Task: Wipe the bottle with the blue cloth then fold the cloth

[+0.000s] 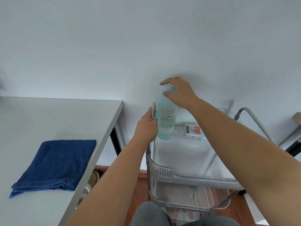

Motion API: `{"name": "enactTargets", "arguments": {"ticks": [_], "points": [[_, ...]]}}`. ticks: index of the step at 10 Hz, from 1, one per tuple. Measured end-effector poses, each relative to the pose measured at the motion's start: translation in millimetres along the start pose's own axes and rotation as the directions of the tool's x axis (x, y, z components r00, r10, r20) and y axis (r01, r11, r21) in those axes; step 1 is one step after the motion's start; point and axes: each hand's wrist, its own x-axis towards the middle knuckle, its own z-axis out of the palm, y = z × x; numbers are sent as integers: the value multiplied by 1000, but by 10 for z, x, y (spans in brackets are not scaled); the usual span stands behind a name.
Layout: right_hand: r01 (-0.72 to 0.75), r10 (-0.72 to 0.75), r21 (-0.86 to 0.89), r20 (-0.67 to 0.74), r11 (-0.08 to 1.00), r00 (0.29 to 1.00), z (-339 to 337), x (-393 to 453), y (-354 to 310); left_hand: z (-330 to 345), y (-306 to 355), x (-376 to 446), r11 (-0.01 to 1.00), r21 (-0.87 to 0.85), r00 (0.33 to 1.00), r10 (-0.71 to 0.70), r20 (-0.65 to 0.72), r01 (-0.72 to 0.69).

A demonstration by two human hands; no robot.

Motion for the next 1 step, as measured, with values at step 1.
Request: {"name": "enactTargets", "arguments": {"ticks": [1], "points": [[25, -25, 4, 51, 1000, 998, -46, -65, -28, -12, 11, -16, 1000, 7, 1000, -2, -24, 2]]}}
